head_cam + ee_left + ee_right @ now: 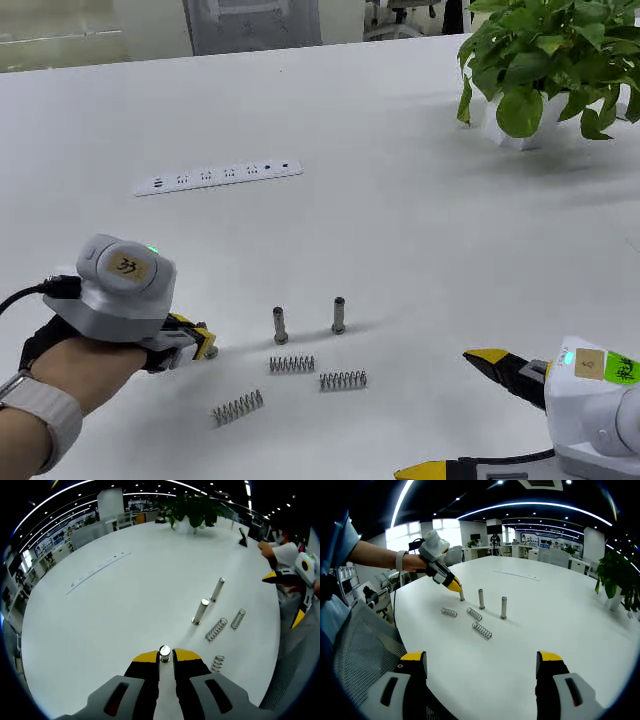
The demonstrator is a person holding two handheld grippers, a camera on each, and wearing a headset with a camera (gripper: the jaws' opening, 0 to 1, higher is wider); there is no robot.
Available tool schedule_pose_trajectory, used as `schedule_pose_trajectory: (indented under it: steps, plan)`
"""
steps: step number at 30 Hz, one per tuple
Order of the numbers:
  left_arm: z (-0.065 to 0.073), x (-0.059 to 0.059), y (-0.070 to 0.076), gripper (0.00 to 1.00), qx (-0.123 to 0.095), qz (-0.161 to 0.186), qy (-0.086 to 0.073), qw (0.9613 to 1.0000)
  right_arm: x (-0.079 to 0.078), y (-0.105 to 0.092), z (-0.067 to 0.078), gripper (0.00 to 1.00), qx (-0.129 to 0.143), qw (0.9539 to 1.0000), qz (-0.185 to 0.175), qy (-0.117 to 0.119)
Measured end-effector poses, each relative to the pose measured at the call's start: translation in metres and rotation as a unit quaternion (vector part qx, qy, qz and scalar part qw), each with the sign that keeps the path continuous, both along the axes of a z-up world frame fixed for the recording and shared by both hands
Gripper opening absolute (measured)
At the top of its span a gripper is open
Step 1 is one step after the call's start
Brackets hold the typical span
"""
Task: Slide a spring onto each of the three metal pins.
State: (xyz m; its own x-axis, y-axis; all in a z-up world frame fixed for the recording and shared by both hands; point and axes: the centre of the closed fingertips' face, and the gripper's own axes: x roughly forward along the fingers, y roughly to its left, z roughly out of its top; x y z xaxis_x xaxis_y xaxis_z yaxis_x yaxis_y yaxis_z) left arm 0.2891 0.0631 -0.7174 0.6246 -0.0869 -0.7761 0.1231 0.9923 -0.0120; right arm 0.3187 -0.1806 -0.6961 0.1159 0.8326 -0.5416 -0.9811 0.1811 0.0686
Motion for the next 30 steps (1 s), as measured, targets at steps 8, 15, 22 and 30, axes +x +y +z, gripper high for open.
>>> schedule_pose_trajectory:
  steps: [8,15,22,30]
  plan:
    - [-0.003,0.000,-0.002,0.21,0.002,-0.007,0.001,1.0000,0.000,-0.001,0.000,0.91,-0.001,1.0000,-0.001,0.000]
    - [0.000,0.003,-0.001,0.50,0.018,-0.010,-0.016,0.9997,0.000,-0.001,-0.001,0.92,-0.003,1.0000,0.000,-0.001]
    - [0.004,0.003,-0.006,0.69,-0.015,-0.007,-0.030,0.9994,0.000,-0.002,-0.002,0.92,-0.006,1.0000,0.003,-0.003]
    - [0.007,-0.001,-0.016,1.00,-0.049,-0.022,-0.051,0.9972,-0.001,-0.001,-0.002,0.94,-0.004,1.0000,0.005,0.001]
